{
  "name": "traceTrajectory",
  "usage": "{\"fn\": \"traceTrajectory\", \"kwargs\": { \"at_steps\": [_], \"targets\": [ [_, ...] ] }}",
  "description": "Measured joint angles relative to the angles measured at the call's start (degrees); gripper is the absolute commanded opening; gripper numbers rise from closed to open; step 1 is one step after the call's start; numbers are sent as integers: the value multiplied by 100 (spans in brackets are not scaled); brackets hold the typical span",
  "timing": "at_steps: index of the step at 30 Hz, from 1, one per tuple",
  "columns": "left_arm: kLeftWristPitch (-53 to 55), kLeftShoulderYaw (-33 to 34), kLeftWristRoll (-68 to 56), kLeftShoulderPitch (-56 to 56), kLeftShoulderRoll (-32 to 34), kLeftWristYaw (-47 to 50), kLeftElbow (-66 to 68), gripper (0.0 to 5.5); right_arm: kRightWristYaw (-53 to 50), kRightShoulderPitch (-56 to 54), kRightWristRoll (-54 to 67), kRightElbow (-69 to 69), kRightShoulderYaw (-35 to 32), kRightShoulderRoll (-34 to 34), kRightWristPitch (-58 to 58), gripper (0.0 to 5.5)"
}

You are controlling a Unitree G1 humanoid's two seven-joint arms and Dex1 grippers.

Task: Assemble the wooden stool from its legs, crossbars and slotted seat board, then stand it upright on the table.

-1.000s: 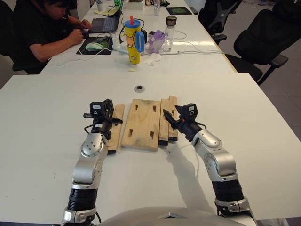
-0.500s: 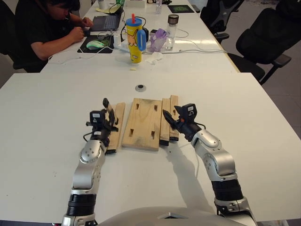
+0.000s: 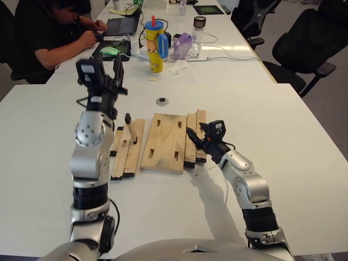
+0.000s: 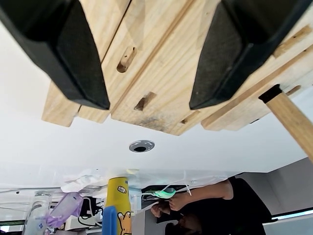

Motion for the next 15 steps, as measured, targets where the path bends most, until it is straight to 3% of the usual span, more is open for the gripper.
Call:
{"fn": "traceTrajectory", "kwargs": {
  "at_steps": [3, 6, 15],
  "targets": [
    [132, -19, -22, -124, 13, -108, 305, 214, 1, -22, -3, 46, 15, 6, -28, 302],
    [917, -149, -99, 366, -147, -188, 1197, 214, 1, -105, -10, 111, 32, 55, -76, 302],
    [523, -231, -23, 541, -342, -138, 1131, 214, 5, -217, -20, 301, 33, 91, -194, 302]
  ]
}}
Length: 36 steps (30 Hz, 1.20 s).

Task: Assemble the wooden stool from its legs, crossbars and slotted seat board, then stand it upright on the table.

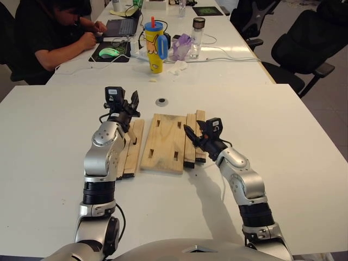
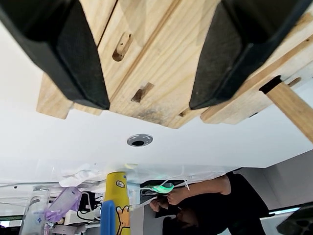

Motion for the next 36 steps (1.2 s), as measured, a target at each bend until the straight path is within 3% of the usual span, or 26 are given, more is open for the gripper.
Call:
{"fn": "traceTrajectory", "kwargs": {
  "at_steps": [5, 11, 16, 22, 36],
  "targets": [
    [-112, -7, 151, -13, 9, 133, -335, 214, 2, 0, -1, 2, 10, -1, -29, 302],
    [-709, 471, 536, 183, 423, 359, -1217, 214, -1, 10, 0, 1, -15, -4, -80, 302],
    [171, 848, 239, 1128, 956, -304, -748, 214, -40, 62, 5, -51, -86, -12, -90, 302],
    [772, 1056, -315, 1459, 1453, -1303, 193, 214, -71, 86, 35, -146, -285, -14, -84, 302],
    [1843, 833, -656, 1615, 1701, -1748, 195, 214, -66, 100, 64, -261, -292, -5, 43, 302]
  ]
}}
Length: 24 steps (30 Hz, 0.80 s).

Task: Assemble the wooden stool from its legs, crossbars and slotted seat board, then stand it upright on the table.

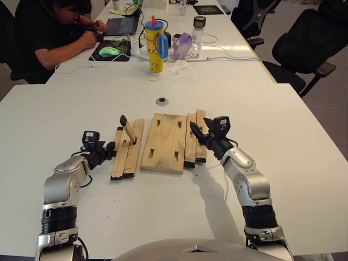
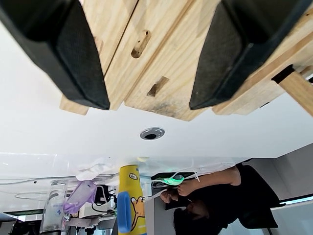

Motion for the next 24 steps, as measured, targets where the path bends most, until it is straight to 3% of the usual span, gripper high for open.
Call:
{"fn": "traceTrajectory", "kwargs": {
  "at_steps": [13, 18, 24],
  "targets": [
    [566, -175, -290, -70, 350, -525, 129, 214, 2, 51, 0, -55, 22, 10, 88, 302],
    [503, -239, -172, -278, 371, -312, 438, 136, -4, 37, -3, -84, 21, 7, 98, 302],
    [18, -446, 131, -342, 411, -156, 647, 132, -116, -3, -9, -84, -6, 10, 101, 302]
  ]
}}
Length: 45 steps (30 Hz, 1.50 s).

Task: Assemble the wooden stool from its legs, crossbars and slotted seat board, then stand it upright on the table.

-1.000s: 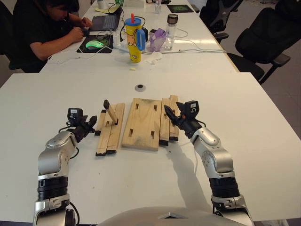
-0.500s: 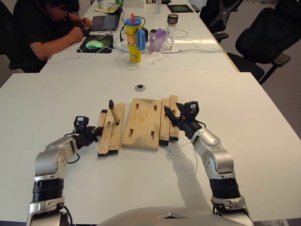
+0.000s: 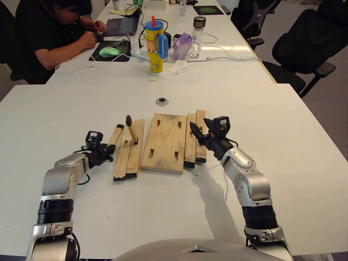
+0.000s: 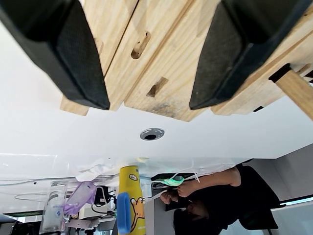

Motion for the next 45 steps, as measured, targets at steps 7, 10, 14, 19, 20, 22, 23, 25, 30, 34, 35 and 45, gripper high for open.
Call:
{"fn": "traceTrajectory", "kwargs": {
  "at_steps": [7, 10, 14, 19, 20, 22, 23, 25, 30, 34, 35, 45],
  "targets": [
    [-1896, 250, 590, -524, 18, 580, 39, 132, -273, -374, 277, 117, -582, 26, 72, 321],
    [-2831, 200, 708, -1245, 87, 518, -621, 132, 35, -427, 1005, -22, -893, 52, 303, 361],
    [-3098, -183, 265, -1731, -74, -70, -1378, 132, 188, -830, 2637, -584, -1393, 238, 907, 428],
    [-3110, -1073, 94, -1731, -271, -882, -1636, 132, -439, -1365, 4659, -809, -1831, 495, 1688, 428],
    [-3147, -1161, 105, -1731, -273, -989, -1635, 132, -580, -1439, 4952, -816, -1894, 492, 1776, 428],
    [-3246, -1285, 164, -1731, -272, -1125, -1632, 132, -802, -1490, 5381, -818, -1961, 481, 1904, 428],
    [-3285, -1324, 191, -1731, -271, -1161, -1631, 132, -865, -1493, 5477, -816, -1966, 479, 1927, 428],
    [-3390, -1433, 263, -1730, -267, -1268, -1631, 132, -1059, -1502, 5823, -785, -1976, 477, 1969, 428],
    [-3511, -1623, 346, -1672, -268, -1449, -1633, 132, -1324, -1523, 6230, -761, -1967, 443, 1957, 371],
    [-3515, -1741, 388, -1609, -264, -1579, -1635, 132, -1494, -1526, 6508, -762, -1971, 445, 1805, 303],
    [-3515, -1757, 388, -1597, -266, -1595, -1636, 132, -1522, -1529, 6547, -762, -1972, 445, 1773, 283],
    [-3427, -1760, 376, -1503, -293, -1603, -1686, 132, -1644, -1527, 6711, -761, -1790, 292, 1610, 135]
  ]
}}
